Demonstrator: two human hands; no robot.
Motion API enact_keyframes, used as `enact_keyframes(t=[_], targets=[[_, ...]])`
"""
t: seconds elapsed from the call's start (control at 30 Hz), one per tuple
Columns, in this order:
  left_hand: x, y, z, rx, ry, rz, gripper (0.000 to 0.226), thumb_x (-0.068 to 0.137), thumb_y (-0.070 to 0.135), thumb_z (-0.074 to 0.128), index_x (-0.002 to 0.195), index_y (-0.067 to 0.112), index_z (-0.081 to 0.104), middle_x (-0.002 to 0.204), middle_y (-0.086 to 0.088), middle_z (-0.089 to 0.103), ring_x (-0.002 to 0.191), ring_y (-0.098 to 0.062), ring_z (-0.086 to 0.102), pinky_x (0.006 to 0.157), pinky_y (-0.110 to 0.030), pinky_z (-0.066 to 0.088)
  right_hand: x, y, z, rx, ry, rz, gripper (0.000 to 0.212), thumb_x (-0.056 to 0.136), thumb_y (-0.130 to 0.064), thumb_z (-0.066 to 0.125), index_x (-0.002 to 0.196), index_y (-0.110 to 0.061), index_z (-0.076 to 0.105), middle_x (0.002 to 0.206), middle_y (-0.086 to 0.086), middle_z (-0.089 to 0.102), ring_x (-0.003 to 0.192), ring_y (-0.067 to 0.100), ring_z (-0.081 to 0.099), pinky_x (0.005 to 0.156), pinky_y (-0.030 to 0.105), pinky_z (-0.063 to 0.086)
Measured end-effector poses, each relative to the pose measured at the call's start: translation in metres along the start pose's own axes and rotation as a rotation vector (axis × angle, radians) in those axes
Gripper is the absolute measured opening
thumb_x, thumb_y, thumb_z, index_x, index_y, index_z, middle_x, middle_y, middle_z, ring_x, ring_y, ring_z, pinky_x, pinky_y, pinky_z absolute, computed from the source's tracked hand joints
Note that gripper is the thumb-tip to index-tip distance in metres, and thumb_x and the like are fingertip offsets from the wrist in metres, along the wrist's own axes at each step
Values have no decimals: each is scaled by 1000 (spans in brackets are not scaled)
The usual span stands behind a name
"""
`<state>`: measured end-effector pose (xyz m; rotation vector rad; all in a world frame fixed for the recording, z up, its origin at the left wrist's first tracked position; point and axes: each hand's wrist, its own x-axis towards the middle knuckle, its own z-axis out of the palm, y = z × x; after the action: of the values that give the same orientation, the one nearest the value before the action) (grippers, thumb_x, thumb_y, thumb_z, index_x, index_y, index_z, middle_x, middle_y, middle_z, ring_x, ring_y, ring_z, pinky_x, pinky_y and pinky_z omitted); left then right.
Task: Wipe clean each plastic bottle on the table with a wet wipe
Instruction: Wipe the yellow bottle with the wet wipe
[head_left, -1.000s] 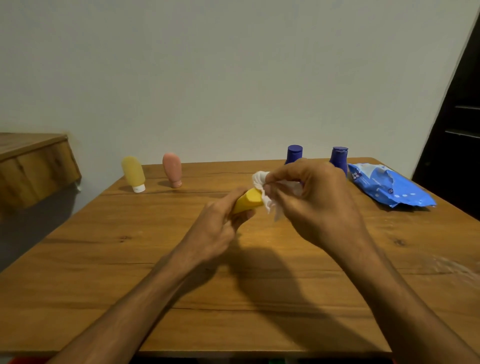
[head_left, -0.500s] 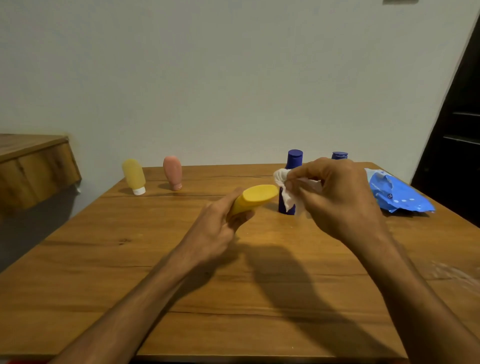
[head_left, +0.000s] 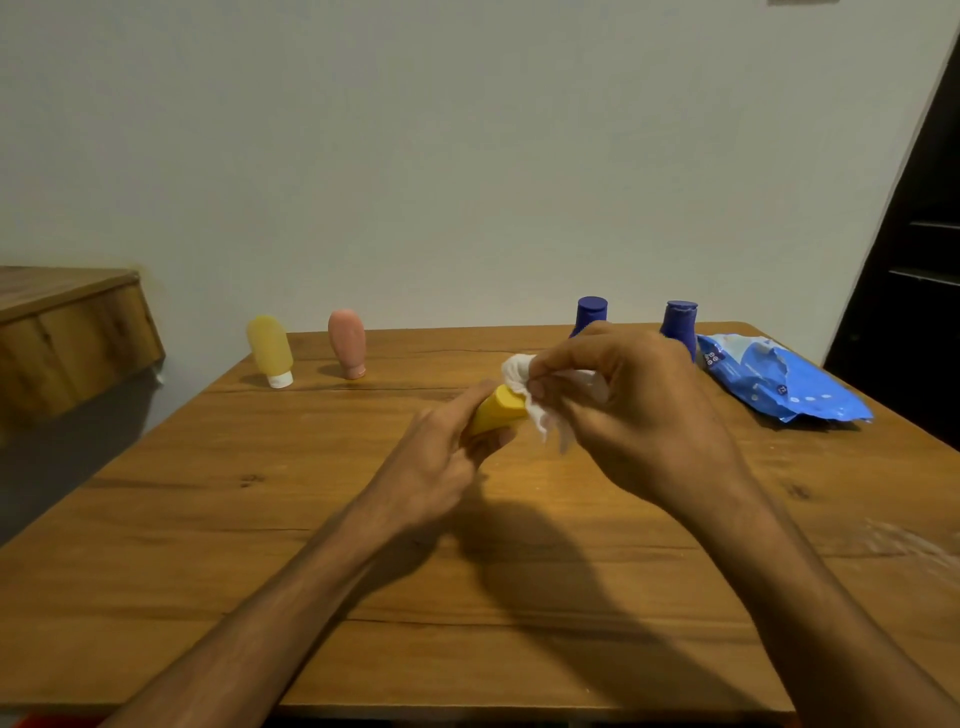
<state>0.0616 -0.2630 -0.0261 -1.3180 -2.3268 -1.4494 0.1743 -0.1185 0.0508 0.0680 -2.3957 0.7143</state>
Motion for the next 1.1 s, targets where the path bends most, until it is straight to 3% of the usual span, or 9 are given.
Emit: enact_keyframes(t=[0.1, 0.27, 0.43, 0.5, 0.6, 0.7, 0.8, 0.9, 1.1], targets=[[0, 0, 1, -9, -14, -13, 43, 95, 6, 58, 133, 25, 50, 114, 11, 59, 103, 2, 56, 84, -13, 47, 2, 5, -2, -35, 47, 55, 18, 83, -18, 68, 100, -24, 70, 95, -14, 58, 79, -3, 50, 64, 6, 36], [-2, -1, -1, 32, 19, -16, 42, 91, 0, 60, 92, 41, 52, 87, 20, 58, 85, 17, 56, 73, -7, 43, -5, -13, 8, 29, -27, -98, 16, 81, -18, 70, 95, -24, 72, 91, -12, 61, 83, 1, 56, 65, 13, 47], [-2, -5, -3, -54, -67, -73, 49, 93, -2, 56, 132, 26, 50, 123, 6, 60, 112, 0, 56, 95, -20, 49, 3, 8, 3, -43, 11, -20, 18, 84, -18, 66, 101, -22, 70, 99, -10, 61, 84, 1, 52, 67, 10, 41], [1, -8, -6, -154, -70, -120, 50, 92, 3, 59, 135, 26, 47, 129, 6, 59, 119, -2, 55, 101, -24, 47, 6, 18, 2, -65, 76, 8, 14, 85, -16, 65, 97, -21, 71, 96, -8, 61, 78, -2, 51, 64, 9, 40], [9, -10, -13, -310, -28, -156, 52, 85, 28, 61, 134, 21, 47, 124, 6, 67, 117, -3, 59, 99, -26, 48, 10, 29, 2, -44, 135, 55, 10, 85, -14, 64, 87, -20, 72, 82, -18, 55, 78, -16, 50, 63, 2, 40], [24, -18, -18, -310, -35, -159, 57, 87, 29, 60, 138, 8, 44, 123, -1, 68, 113, -10, 64, 91, -27, 53, 13, 34, 7, -8, 133, 67, 10, 85, -13, 65, 86, -19, 72, 71, -24, 51, 77, -26, 46, 64, -6, 35], [42, -25, -17, -319, -50, -174, 39, 94, 13, 57, 131, 5, 49, 118, -3, 69, 105, -10, 68, 80, -22, 54, 23, 40, 22, -14, 97, 77, 12, 85, -13, 65, 95, -17, 72, 88, -14, 65, 72, -11, 52, 61, 5, 41], [59, -31, -12, -329, -54, -207, 26, 95, 12, 58, 117, 22, 50, 108, 12, 66, 95, 6, 65, 76, -14, 53, 39, 50, 38, -81, 18, 111, 18, 86, -11, 64, 103, -13, 69, 107, -1, 67, 87, 5, 56, 75, 23, 51], [83, -55, -3, -360, -33, -259, 31, 93, 15, 63, 120, 23, 49, 113, 6, 62, 101, -5, 61, 79, -22, 55, 57, 69, 59, -137, -85, 139, 20, 83, -8, 66, 102, -11, 69, 105, 1, 68, 92, 12, 59, 80, 35, 54]])
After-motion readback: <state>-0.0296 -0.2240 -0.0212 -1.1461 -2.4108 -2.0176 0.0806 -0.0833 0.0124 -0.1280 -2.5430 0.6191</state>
